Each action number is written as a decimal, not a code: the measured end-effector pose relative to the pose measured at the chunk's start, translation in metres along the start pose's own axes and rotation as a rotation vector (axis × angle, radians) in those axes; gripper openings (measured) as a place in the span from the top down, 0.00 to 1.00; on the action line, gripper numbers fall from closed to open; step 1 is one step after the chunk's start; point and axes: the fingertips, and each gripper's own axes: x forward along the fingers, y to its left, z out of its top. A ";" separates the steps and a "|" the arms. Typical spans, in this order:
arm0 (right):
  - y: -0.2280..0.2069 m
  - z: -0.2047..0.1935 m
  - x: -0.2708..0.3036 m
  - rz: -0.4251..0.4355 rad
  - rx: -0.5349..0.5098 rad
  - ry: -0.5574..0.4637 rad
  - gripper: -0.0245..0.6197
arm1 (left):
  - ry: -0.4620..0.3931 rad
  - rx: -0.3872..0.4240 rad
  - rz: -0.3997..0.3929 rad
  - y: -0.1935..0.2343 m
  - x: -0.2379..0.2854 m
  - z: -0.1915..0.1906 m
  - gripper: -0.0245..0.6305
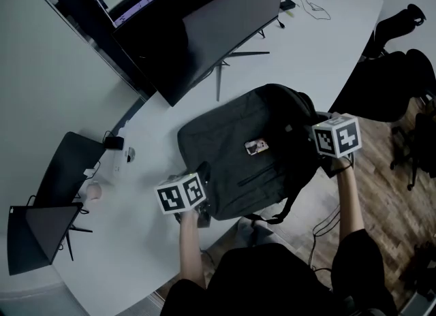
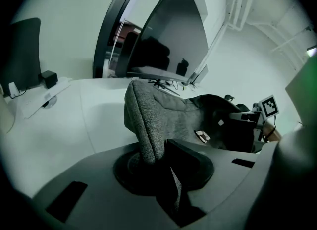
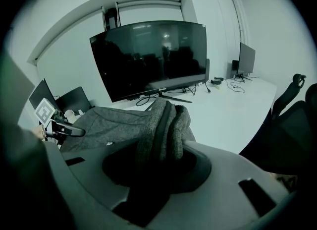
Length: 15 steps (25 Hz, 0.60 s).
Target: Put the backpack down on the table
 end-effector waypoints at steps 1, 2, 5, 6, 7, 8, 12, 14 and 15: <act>-0.001 0.000 0.004 0.003 -0.001 0.011 0.79 | 0.005 -0.002 0.002 0.001 0.002 0.000 0.86; -0.003 0.000 0.007 0.005 -0.002 0.019 0.79 | 0.008 -0.003 0.002 0.002 0.004 0.000 0.86; -0.008 0.000 0.014 0.015 0.006 0.039 0.79 | 0.013 -0.014 0.001 0.005 0.009 0.001 0.85; -0.009 -0.001 0.017 0.018 0.008 0.048 0.79 | 0.014 -0.020 0.003 0.006 0.010 0.000 0.85; -0.011 -0.003 0.021 0.025 0.010 0.056 0.79 | 0.015 -0.024 0.008 0.006 0.011 0.000 0.85; -0.013 -0.005 0.025 0.033 0.013 0.063 0.79 | 0.015 -0.026 0.014 0.007 0.013 0.000 0.84; -0.019 -0.006 0.027 -0.003 0.008 0.103 0.78 | 0.011 -0.028 0.044 0.010 0.017 -0.001 0.80; -0.021 -0.009 0.029 -0.016 0.009 0.119 0.78 | 0.010 -0.031 0.064 0.013 0.020 -0.002 0.78; -0.022 -0.010 0.030 -0.022 0.010 0.125 0.77 | 0.011 -0.034 0.074 0.015 0.021 -0.002 0.77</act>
